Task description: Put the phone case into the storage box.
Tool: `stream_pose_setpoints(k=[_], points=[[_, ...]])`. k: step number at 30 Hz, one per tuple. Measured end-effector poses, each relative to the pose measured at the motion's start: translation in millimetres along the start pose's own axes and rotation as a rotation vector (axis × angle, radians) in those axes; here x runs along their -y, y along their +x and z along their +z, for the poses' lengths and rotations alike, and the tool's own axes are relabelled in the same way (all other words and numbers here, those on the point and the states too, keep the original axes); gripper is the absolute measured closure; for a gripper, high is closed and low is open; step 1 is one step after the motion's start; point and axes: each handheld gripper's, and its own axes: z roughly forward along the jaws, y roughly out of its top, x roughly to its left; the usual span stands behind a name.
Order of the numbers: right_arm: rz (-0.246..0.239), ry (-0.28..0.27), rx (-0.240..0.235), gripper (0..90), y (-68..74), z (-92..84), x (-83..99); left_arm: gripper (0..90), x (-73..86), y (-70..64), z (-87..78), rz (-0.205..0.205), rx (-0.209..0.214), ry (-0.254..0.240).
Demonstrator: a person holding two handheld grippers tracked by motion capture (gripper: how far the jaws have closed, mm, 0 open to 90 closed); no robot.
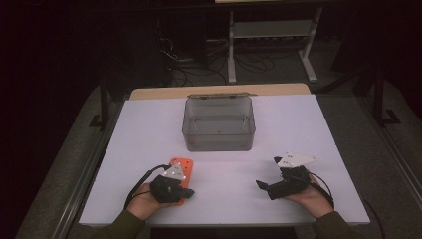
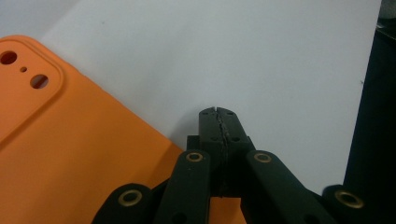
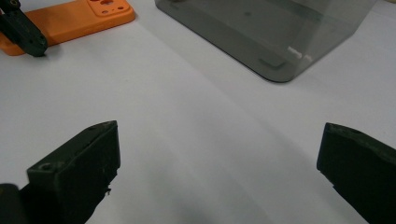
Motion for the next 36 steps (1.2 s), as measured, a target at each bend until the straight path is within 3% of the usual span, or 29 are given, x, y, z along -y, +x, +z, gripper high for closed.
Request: stream_pose_setpoints(k=[30, 36], points=[[-0.002, 0.002, 0.002, 0.0, -0.2, -0.4, 0.2, 89.6, 25.4, 24.9, -26.5, -0.106, -0.086, 0.006], [-0.001, 0.002, 0.0, 0.0, 0.0, 0.0, 0.1, 89.4, 23.2, 25.4, -27.8, -0.093, -0.08, -0.018]])
